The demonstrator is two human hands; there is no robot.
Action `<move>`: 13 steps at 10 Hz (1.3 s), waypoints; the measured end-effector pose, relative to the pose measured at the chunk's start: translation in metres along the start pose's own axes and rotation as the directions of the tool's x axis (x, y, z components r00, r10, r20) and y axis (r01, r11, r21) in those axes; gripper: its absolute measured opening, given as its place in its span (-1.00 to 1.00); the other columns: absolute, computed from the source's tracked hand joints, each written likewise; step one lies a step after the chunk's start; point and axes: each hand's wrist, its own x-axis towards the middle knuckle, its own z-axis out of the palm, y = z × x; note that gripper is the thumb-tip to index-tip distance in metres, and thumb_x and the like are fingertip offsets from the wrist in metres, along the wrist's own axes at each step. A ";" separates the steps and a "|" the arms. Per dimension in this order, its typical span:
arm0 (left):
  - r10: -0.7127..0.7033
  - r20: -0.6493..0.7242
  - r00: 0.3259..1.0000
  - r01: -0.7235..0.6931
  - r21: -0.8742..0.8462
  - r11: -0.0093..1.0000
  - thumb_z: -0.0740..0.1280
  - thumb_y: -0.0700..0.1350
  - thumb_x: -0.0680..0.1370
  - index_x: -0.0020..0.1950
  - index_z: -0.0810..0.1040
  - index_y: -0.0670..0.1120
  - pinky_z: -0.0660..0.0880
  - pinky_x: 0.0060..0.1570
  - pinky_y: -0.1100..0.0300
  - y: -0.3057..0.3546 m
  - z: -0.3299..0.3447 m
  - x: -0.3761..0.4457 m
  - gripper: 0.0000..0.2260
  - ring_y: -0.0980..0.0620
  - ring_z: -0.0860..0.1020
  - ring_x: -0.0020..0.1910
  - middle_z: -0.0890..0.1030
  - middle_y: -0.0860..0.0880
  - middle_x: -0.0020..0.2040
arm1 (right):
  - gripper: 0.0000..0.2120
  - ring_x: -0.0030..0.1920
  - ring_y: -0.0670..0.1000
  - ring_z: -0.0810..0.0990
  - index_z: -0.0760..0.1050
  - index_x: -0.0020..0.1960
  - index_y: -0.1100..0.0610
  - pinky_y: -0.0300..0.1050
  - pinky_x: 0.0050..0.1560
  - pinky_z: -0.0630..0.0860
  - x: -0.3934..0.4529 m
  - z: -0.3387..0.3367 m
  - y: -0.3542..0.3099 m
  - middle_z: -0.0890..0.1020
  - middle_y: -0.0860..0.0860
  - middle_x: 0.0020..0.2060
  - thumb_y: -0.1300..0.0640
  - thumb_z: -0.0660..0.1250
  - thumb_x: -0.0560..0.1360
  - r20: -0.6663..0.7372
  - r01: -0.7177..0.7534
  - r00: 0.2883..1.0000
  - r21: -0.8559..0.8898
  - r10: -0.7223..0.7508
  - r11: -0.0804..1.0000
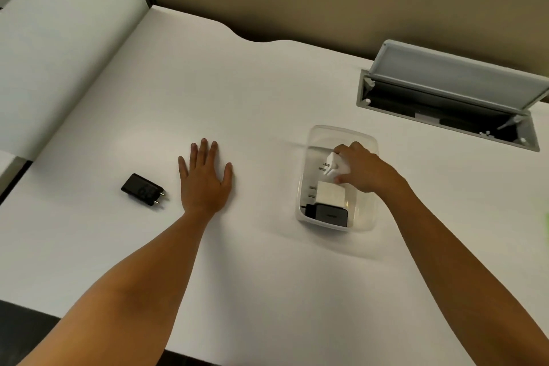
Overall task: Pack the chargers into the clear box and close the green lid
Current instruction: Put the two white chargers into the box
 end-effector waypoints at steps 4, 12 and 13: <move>-0.005 0.011 1.000 0.005 0.002 1.000 0.07 0.18 0.63 0.61 0.13 -0.01 -0.12 0.57 -0.11 0.002 -0.002 0.000 -0.42 0.00 -0.04 0.62 0.10 0.00 0.63 | -0.37 0.31 0.11 0.47 0.29 0.51 0.03 -0.04 0.22 0.42 -0.005 0.015 0.001 0.41 0.07 0.36 -0.04 0.40 0.51 -0.005 0.017 1.000 0.087 -0.017 0.996; -0.862 -0.201 0.465 0.740 -0.446 0.503 0.54 0.12 0.34 0.49 0.17 -0.14 0.26 0.31 -0.04 -0.030 -0.067 -0.022 -0.12 -0.17 0.30 0.39 0.24 -0.18 0.47 | -0.69 -0.11 0.00 0.57 0.42 0.27 0.16 -0.44 -0.18 0.52 -0.087 0.053 0.049 0.60 0.02 0.03 0.22 0.35 0.55 -0.679 0.341 0.660 0.651 0.321 0.677; -0.892 -0.148 0.427 0.780 -0.438 0.446 0.52 0.06 0.37 0.42 0.24 -0.18 0.31 0.26 -0.05 -0.039 -0.061 -0.024 -0.23 -0.18 0.34 0.34 0.33 -0.18 0.40 | -0.65 -0.11 -0.03 0.58 0.39 0.29 0.12 -0.40 -0.17 0.53 -0.092 0.070 0.052 0.60 0.01 0.03 0.20 0.37 0.54 -0.639 0.339 0.698 0.692 0.322 0.637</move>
